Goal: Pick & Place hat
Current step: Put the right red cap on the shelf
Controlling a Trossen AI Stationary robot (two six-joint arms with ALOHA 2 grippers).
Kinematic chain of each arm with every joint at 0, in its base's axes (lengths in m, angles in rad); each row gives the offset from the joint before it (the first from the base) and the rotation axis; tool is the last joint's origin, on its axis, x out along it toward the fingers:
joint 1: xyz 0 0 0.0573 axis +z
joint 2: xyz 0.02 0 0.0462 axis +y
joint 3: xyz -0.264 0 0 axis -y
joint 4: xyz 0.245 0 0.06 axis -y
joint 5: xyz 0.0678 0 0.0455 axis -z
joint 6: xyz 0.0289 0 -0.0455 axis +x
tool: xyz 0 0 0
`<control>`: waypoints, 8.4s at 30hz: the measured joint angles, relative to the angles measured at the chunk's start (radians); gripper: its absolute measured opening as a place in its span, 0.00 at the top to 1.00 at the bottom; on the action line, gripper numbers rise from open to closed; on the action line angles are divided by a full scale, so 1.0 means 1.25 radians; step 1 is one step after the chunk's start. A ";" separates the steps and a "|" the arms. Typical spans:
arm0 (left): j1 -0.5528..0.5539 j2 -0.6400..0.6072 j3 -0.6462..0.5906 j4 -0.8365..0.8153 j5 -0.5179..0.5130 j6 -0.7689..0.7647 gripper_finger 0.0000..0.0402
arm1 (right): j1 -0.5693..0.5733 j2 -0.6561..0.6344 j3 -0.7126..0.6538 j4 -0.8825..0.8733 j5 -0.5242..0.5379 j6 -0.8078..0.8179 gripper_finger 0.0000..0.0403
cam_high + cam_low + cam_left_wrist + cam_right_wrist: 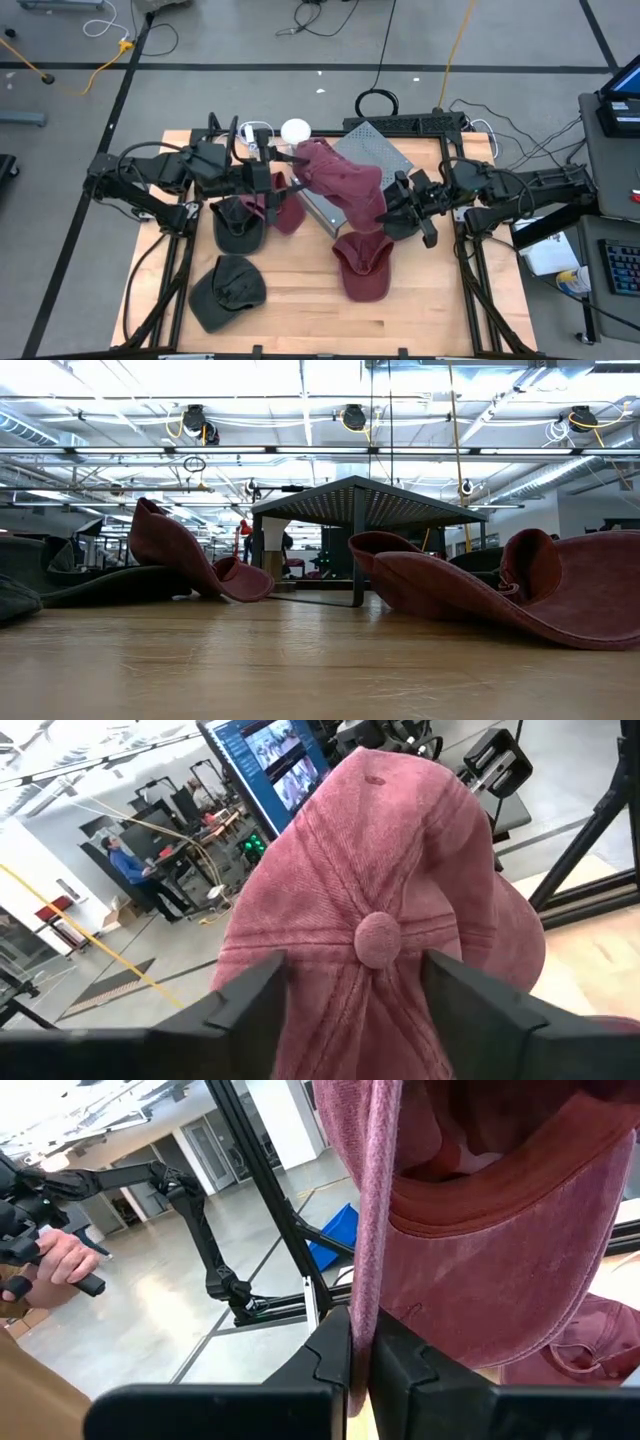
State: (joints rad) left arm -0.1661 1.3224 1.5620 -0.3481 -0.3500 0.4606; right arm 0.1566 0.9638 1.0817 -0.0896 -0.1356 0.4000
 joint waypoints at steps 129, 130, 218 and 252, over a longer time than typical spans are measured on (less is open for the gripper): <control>0.088 0.109 0.000 0.608 0.292 -0.683 0.97 | -0.075 0.059 -0.001 0.388 0.103 0.565 0.98; 0.090 0.107 0.000 0.593 0.297 -0.697 0.96 | -0.075 0.046 -0.001 0.374 0.104 0.564 0.98; 0.228 0.175 -0.001 0.237 0.498 -1.428 0.42 | -0.100 -0.217 -0.001 -0.225 0.063 0.373 0.99; 0.225 0.168 -0.001 0.342 0.515 -1.393 0.95 | -0.100 -0.260 -0.001 -0.207 0.087 0.332 0.96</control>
State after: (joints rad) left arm 0.1146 1.5325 1.5612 0.0794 0.2943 -1.2807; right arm 0.0317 0.6388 1.0809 -0.3485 -0.0269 0.8144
